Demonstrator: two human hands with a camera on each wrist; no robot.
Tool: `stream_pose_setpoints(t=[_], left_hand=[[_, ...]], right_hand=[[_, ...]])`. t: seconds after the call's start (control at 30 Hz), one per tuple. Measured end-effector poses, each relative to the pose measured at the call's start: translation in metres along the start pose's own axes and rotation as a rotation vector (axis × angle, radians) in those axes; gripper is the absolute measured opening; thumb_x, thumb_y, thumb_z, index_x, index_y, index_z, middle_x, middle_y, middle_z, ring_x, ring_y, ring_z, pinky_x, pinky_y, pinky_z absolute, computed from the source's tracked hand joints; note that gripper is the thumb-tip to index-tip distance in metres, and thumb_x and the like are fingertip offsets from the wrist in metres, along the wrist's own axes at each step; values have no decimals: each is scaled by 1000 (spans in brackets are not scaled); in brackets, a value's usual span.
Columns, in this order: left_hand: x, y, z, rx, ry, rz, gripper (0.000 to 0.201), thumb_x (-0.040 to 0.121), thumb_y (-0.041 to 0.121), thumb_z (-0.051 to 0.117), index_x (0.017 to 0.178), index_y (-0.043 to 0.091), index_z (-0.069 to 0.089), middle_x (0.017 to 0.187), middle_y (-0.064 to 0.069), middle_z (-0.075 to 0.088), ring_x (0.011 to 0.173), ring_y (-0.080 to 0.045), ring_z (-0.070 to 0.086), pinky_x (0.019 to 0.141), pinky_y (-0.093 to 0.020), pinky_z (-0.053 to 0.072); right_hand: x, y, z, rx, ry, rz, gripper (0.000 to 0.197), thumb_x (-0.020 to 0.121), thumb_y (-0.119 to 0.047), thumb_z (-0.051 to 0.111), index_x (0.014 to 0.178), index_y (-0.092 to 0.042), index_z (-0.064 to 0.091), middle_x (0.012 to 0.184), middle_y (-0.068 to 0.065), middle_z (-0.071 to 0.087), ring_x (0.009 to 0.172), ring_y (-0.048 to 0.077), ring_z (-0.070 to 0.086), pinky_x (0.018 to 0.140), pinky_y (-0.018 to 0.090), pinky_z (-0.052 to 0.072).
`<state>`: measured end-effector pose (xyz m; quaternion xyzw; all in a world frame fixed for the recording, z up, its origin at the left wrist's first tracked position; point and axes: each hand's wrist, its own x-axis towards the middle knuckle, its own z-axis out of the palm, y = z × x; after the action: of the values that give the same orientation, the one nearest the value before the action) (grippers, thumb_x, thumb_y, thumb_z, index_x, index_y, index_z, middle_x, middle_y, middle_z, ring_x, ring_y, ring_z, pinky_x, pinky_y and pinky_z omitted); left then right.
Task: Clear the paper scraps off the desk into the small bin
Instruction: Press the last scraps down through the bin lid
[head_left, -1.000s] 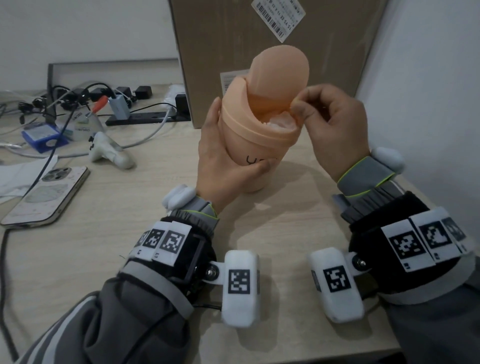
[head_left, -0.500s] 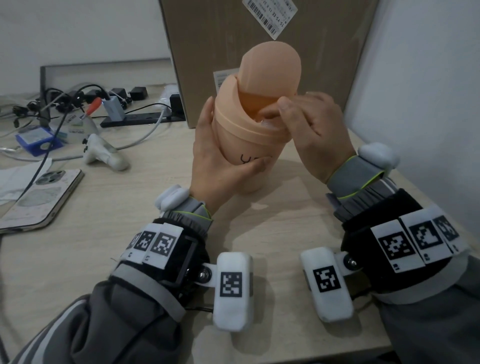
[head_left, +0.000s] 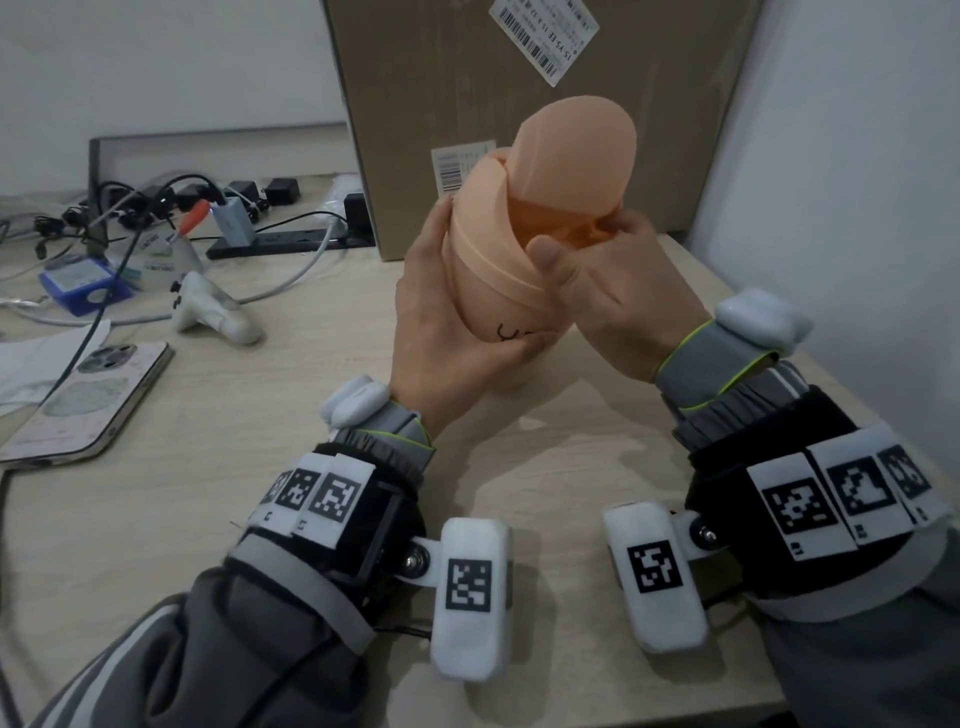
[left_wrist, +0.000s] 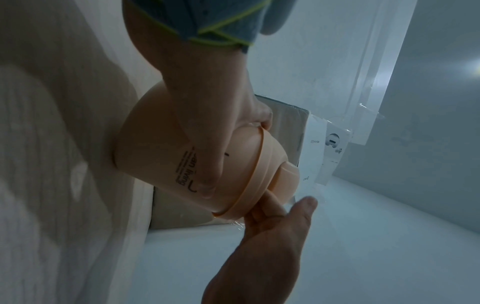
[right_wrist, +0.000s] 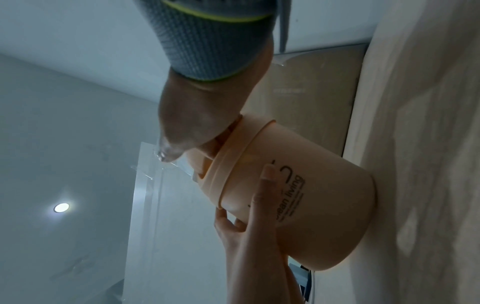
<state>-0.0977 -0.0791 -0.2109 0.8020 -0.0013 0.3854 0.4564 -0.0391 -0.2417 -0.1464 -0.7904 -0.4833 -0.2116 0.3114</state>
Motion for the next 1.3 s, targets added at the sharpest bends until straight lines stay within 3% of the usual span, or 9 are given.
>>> stream_pose_setpoints(t=[0.1, 0.23, 0.43, 0.53, 0.7, 0.83, 0.93, 1.1, 1.3], left_hand=[[-1, -2, 0, 8, 3, -5, 126, 57, 57, 90, 157, 35, 17, 156, -3, 43, 145, -21, 45, 118, -49, 41], [-2, -1, -1, 12, 8, -13, 128, 57, 57, 88, 159, 30, 15, 156, -2, 42, 145, -20, 44, 119, -49, 41], [-2, 1, 2, 24, 2, -2, 128, 56, 57, 89, 158, 31, 16, 157, -1, 42, 145, -21, 45, 118, -48, 42], [-2, 2, 2, 33, -1, 15, 125, 56, 55, 89, 157, 35, 17, 156, -3, 43, 145, -22, 46, 117, -48, 42], [-3, 1, 1, 72, -5, 47, 116, 57, 50, 90, 148, 48, 17, 155, -6, 44, 144, -25, 46, 116, -50, 42], [-2, 0, 0, 76, -4, 50, 117, 57, 50, 91, 148, 49, 17, 154, -5, 44, 143, -25, 47, 116, -50, 43], [-2, -1, 0, 62, -13, 34, 119, 57, 51, 91, 149, 48, 15, 155, -4, 43, 144, -25, 46, 117, -50, 42], [-4, 1, 0, 51, 0, 22, 127, 57, 58, 87, 158, 29, 16, 157, -3, 39, 145, -23, 43, 119, -50, 40], [-5, 2, 1, 50, 11, 24, 121, 57, 56, 88, 153, 41, 17, 157, -2, 39, 145, -23, 43, 119, -50, 40]], right_hand=[[-2, 3, -2, -28, 216, -43, 66, 96, -38, 21, 58, -6, 65, 60, 8, 67, 64, 22, 56, 73, 23, 31], [-1, 2, -3, -179, 331, -40, 66, 98, -34, 22, 61, -6, 70, 55, 5, 68, 61, 19, 62, 105, 31, 27], [-1, 0, 2, -276, 82, 15, 76, 92, -47, 14, 48, -10, 63, 48, 8, 60, 103, 25, 58, 115, 28, 2], [1, -6, -2, -250, -95, 78, 73, 88, -57, 8, 38, -23, 48, 39, -6, 46, 101, 16, 57, 115, 29, -10], [3, -6, -6, -254, -285, 161, 89, 87, -67, 8, 61, -10, 71, 67, 8, 69, 119, 16, 42, 114, 34, -20], [-5, -12, -10, -80, -168, 133, 75, 94, -52, 16, 67, -7, 71, 89, 18, 71, 106, -3, 22, 117, 39, -11], [-6, -10, -7, -31, 28, 135, 75, 95, -43, 19, 69, 6, 69, 88, 27, 67, 97, 9, 38, 117, 34, 1], [-2, -1, -6, -42, 289, 120, 71, 95, -40, 15, 60, -15, 72, 61, -2, 71, 70, 11, 65, 114, 34, 17], [-7, -7, 0, 27, 135, 136, 59, 98, -36, 31, 70, -5, 74, 87, 26, 69, 117, 13, 39, 115, 36, 10]])
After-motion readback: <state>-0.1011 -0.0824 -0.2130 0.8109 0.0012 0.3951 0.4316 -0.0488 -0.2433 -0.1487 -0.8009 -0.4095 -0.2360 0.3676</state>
